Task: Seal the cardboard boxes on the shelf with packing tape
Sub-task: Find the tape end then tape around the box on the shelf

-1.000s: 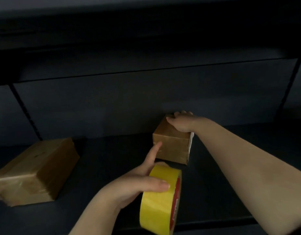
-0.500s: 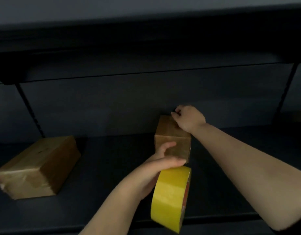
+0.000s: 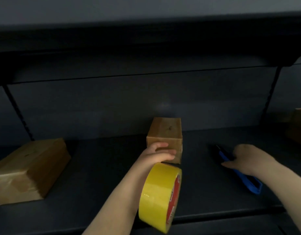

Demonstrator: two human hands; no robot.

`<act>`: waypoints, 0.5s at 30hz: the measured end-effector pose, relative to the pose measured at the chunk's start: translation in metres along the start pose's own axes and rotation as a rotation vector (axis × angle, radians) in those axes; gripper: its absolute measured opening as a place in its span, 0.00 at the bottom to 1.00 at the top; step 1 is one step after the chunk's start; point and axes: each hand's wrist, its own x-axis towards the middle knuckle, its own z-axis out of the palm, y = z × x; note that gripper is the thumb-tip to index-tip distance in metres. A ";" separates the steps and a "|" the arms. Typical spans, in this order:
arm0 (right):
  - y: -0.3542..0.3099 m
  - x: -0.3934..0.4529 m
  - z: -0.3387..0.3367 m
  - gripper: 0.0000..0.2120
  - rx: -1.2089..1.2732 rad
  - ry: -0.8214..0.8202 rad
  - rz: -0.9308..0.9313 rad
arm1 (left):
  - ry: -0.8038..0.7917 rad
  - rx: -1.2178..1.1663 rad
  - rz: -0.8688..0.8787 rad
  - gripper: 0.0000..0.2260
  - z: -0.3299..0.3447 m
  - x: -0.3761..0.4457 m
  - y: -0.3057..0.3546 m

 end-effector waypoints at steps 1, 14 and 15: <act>0.001 0.001 0.002 0.18 0.051 -0.021 0.008 | -0.001 -0.003 0.006 0.20 0.002 0.000 0.001; -0.034 -0.062 -0.038 0.10 -0.243 0.555 -0.761 | 0.109 0.081 0.129 0.15 0.004 0.001 -0.004; -0.038 -0.063 -0.040 0.11 -0.300 0.598 -0.772 | 0.112 0.085 0.112 0.15 0.004 0.002 -0.003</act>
